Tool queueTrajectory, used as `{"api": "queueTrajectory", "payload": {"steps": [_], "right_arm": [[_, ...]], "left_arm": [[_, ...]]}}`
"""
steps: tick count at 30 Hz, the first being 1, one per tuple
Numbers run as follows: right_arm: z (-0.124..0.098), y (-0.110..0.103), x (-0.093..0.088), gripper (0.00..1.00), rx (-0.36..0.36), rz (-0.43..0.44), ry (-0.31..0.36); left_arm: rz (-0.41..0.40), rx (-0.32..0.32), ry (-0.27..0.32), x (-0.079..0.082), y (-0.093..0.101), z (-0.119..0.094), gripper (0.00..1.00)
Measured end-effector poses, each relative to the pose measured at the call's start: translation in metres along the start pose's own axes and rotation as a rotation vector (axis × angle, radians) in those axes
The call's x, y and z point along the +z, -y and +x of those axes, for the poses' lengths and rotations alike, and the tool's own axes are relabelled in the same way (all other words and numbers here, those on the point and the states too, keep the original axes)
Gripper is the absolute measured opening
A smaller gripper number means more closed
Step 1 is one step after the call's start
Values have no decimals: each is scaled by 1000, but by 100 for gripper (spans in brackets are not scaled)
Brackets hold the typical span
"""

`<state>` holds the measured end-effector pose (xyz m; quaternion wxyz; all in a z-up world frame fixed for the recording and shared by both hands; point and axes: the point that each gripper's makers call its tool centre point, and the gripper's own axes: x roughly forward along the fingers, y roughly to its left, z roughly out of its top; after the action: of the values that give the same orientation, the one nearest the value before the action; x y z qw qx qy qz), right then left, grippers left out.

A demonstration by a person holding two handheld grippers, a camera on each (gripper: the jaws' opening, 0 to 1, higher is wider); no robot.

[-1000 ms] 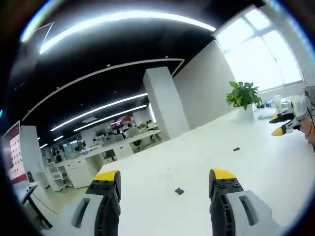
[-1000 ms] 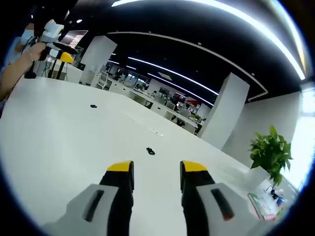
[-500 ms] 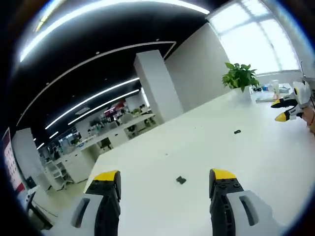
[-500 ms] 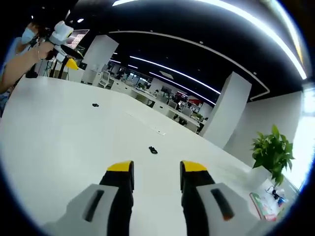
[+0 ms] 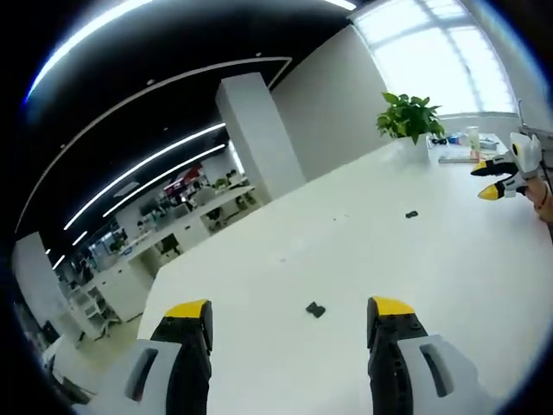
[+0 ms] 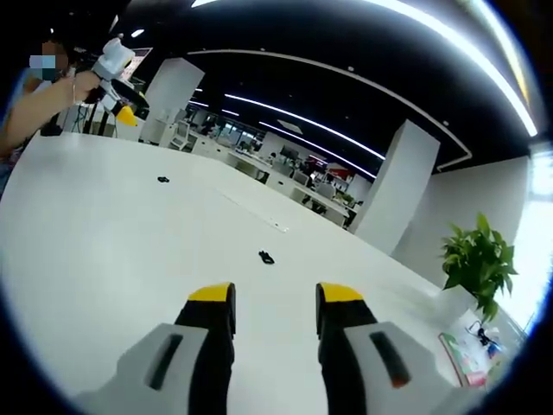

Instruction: Snap the two parts of the plastic buckle together until the buckle closes and remains connected.

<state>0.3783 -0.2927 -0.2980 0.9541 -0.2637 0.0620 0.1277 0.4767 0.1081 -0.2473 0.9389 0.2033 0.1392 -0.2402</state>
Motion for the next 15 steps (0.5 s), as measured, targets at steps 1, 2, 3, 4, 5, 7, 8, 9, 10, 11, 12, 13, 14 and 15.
{"api": "queueTrajectory", "payload": {"steps": [1,2,3,4,5,7,8,9,10,11,12,13,14,15], "right_arm": [[1,0,-2,37,-2,0,-9],[1,1,-3,37,-2,1,-14],[1,1,-4,37,-2,2,-18],[1,1,-5,37,-2,2,-21],[1,1,-5,37,-1,1,-21],[1,-1,-5,37,3,2,-20],[1,-1,-4,37,4,2,-19],[1,-1,-4,37,6,3,-17],[1,-2,-4,36,6,3,-17],[1,-1,-4,36,5,3,-18],[1,-1,-5,36,4,4,-19],[1,-1,-5,35,3,3,-21],[1,-1,-5,35,5,1,-23],[1,-2,-5,35,8,1,-23]], "left_arm": [[5,-14,-3,0,2,3,74],[5,-24,-7,1,2,5,74],[3,-32,-12,0,3,7,73],[3,-42,-16,0,4,9,73],[4,-56,-21,0,5,12,72],[5,-81,-28,0,8,18,72],[6,-91,-33,0,10,21,72],[12,-101,-39,-1,11,24,72],[27,-118,-45,-1,13,27,71],[41,-136,-51,-2,16,28,69],[33,-139,-50,-2,17,31,68],[27,-143,-49,-1,17,33,69],[29,-150,-50,-1,19,36,69],[31,-158,-55,-2,20,38,69]]}}
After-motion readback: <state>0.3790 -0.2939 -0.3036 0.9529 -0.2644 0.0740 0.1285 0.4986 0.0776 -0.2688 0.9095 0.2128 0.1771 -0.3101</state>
